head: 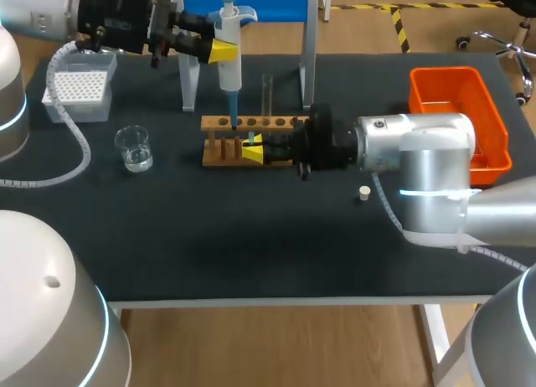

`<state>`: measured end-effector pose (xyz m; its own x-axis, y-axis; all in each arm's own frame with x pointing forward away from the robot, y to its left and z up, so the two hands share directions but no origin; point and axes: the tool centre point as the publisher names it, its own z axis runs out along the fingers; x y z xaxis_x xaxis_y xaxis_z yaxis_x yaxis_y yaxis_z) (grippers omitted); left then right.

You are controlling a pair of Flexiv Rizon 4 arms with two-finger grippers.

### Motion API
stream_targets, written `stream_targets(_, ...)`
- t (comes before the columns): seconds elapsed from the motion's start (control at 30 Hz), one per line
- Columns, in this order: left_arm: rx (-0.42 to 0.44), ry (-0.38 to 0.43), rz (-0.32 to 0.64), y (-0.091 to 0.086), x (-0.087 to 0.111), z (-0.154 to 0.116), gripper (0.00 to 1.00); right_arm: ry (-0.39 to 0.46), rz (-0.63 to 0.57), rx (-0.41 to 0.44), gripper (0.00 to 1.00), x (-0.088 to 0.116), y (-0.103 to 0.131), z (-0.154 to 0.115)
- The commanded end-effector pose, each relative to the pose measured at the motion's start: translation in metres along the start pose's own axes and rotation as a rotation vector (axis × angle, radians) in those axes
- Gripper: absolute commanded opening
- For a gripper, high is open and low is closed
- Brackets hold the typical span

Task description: Invert the test tube, pick up the pipette, mount the tip to pipette, aspirate from beaker and dispense into the tube, eject the tip, return the pipette, and cap with the stopper.

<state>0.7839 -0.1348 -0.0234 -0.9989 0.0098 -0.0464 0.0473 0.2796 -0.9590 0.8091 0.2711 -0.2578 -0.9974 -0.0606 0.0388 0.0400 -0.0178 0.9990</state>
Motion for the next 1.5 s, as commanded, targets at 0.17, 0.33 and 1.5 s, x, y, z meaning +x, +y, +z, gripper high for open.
stream_targets(0.17,-0.001,0.001,0.000,0.000,0.000,-0.001,0.00,-0.015,-0.009,0.034,0.00,0.004,0.000,0.012)
stream_targets(0.33,-0.001,0.001,0.000,0.000,0.000,-0.001,0.00,-0.032,-0.010,0.036,0.00,0.007,0.002,0.015)
stream_targets(1.5,-0.001,0.001,0.000,0.000,0.000,-0.001,0.00,-0.105,0.014,-0.001,0.00,0.019,0.024,0.028)
